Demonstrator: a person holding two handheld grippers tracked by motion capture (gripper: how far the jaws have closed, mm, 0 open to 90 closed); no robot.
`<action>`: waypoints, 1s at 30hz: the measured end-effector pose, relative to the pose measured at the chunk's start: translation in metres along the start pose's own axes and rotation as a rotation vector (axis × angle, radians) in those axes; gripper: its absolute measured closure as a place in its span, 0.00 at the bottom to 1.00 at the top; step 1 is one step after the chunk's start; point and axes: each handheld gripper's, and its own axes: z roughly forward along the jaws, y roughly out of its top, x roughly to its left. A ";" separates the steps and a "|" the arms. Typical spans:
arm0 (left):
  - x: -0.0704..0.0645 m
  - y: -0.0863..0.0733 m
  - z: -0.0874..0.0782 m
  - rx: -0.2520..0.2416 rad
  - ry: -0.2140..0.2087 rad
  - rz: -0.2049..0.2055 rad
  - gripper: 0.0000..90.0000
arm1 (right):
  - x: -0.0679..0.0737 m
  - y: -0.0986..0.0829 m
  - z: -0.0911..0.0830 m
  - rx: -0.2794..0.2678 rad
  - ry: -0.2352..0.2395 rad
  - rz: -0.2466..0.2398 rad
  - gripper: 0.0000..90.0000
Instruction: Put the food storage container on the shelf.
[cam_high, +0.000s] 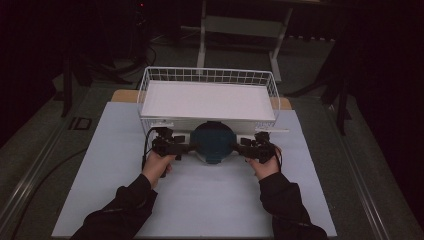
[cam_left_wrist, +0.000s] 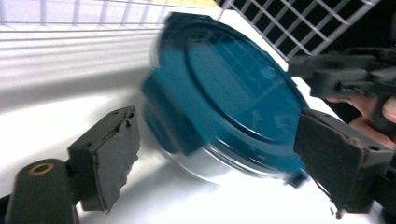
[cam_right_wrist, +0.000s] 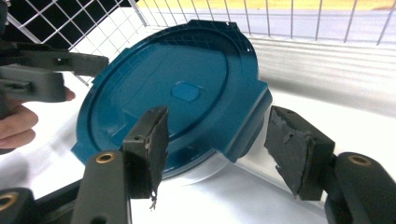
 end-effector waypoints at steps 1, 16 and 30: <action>-0.002 -0.001 -0.002 0.004 -0.017 0.013 0.14 | 0.002 0.000 -0.003 -0.003 -0.003 -0.002 0.43; -0.044 -0.022 -0.035 0.011 -0.066 0.157 0.02 | 0.046 -0.020 -0.024 0.018 0.157 -0.049 0.80; -0.049 -0.047 -0.053 -0.017 -0.041 0.182 0.02 | 0.063 -0.036 0.016 0.134 0.192 -0.086 1.00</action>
